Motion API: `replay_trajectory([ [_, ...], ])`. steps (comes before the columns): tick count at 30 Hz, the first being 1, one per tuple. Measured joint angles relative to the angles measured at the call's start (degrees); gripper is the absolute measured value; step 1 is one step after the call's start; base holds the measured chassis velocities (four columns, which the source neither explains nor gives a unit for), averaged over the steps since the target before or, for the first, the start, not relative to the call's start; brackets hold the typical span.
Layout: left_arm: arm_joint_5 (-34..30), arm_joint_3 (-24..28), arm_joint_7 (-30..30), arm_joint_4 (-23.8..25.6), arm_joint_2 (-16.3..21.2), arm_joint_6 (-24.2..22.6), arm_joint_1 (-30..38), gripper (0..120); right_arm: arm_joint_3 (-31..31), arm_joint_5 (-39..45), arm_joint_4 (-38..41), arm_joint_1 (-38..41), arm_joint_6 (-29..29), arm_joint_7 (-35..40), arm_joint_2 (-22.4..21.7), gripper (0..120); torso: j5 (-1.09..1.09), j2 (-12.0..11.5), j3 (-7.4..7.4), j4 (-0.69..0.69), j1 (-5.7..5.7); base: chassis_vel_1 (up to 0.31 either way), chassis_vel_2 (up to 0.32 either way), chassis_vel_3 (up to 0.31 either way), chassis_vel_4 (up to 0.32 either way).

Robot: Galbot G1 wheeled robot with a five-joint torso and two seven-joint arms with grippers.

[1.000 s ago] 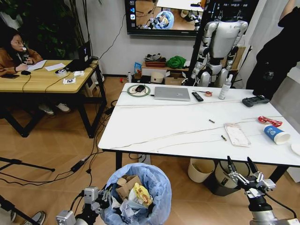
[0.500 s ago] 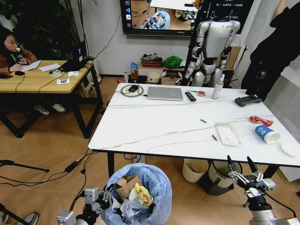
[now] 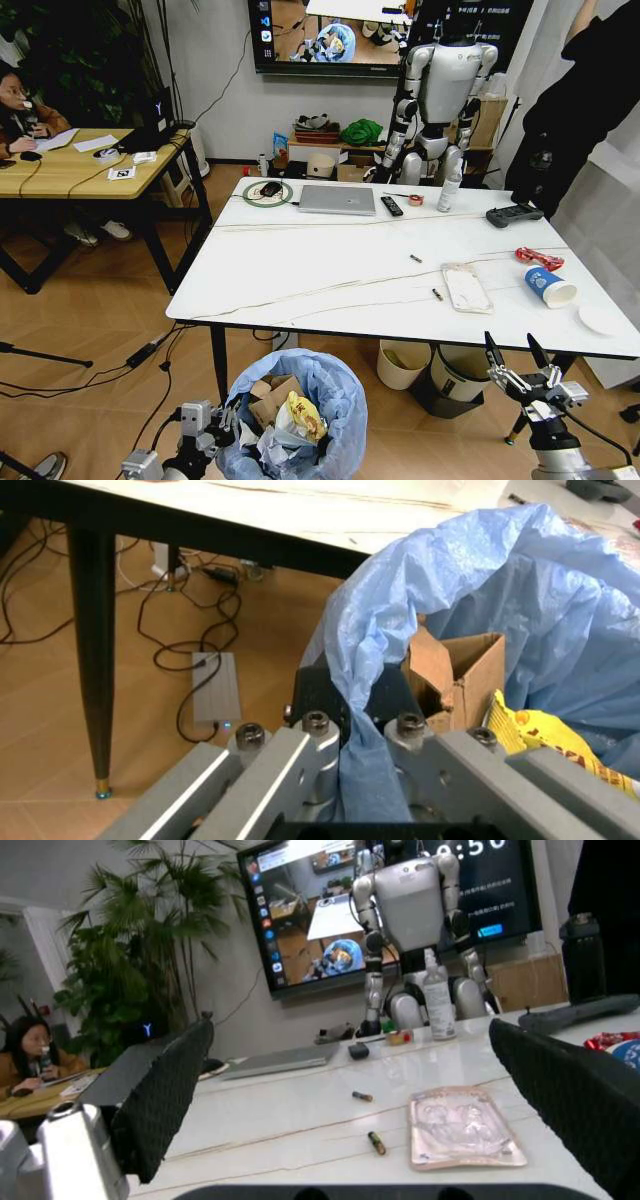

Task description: Pick up the trash bin and place the trash from the table into it.

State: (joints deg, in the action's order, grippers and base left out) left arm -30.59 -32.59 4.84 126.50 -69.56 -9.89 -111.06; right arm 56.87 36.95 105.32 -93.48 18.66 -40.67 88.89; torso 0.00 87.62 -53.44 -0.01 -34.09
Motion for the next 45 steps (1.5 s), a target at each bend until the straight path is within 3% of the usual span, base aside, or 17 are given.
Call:
replay_trajectory([
  [19,0.25,0.30,0.02,0.20,0.21,0.02,-0.08,0,-0.23,-1.20,0.54,-0.58,1.63,-0.40,0.16,100,0.01,0.00,0.00,0.00,0.00,-0.014,-0.014,0.010,0.014],
  [25,0.08,0.26,0.02,0.20,0.45,0.04,0.04,0,-2.37,-1.87,2.93,-1.59,3.37,2.61,-1.90,100,0.00,0.00,0.00,0.00,0.00,0.000,0.000,0.000,0.000],
  [31,-0.10,0.23,0.00,0.59,0.98,0.04,-0.05,0,-5.77,-9.95,6.33,-4.00,1.95,12.27,-9.43,100,0.00,0.00,0.00,-0.01,0.00,0.000,0.000,0.000,0.000],
  [36,-0.17,-0.08,-0.08,0.66,1.34,-0.07,-0.35,0,-9.76,-23.39,5.72,-4.14,-2.39,24.93,-21.28,100,0.03,0.00,0.00,0.00,0.00,0.000,0.000,0.000,0.000],
  [37,-0.17,-0.08,-0.08,0.66,1.34,-0.07,-0.35,0,-9.76,-23.39,5.72,-4.14,-2.39,24.93,-21.28,100,0.03,0.00,0.00,0.00,0.00,0.000,0.000,0.000,0.000],
  [41,-0.16,-0.35,-0.21,1.12,0.96,-0.25,-0.33,0,-13.82,-24.47,5.73,-2.46,-7.75,31.97,-32.37,100,0.00,0.00,0.00,0.01,0.00,0.000,0.000,0.000,0.000],
  [45,-0.15,-0.88,-0.29,1.19,0.58,-0.27,-0.41,0,-16.61,-23.42,5.73,-0.68,-11.32,36.51,-36.37,100,0.02,0.00,-0.01,0.00,0.00,0.000,0.000,0.000,0.000],
])
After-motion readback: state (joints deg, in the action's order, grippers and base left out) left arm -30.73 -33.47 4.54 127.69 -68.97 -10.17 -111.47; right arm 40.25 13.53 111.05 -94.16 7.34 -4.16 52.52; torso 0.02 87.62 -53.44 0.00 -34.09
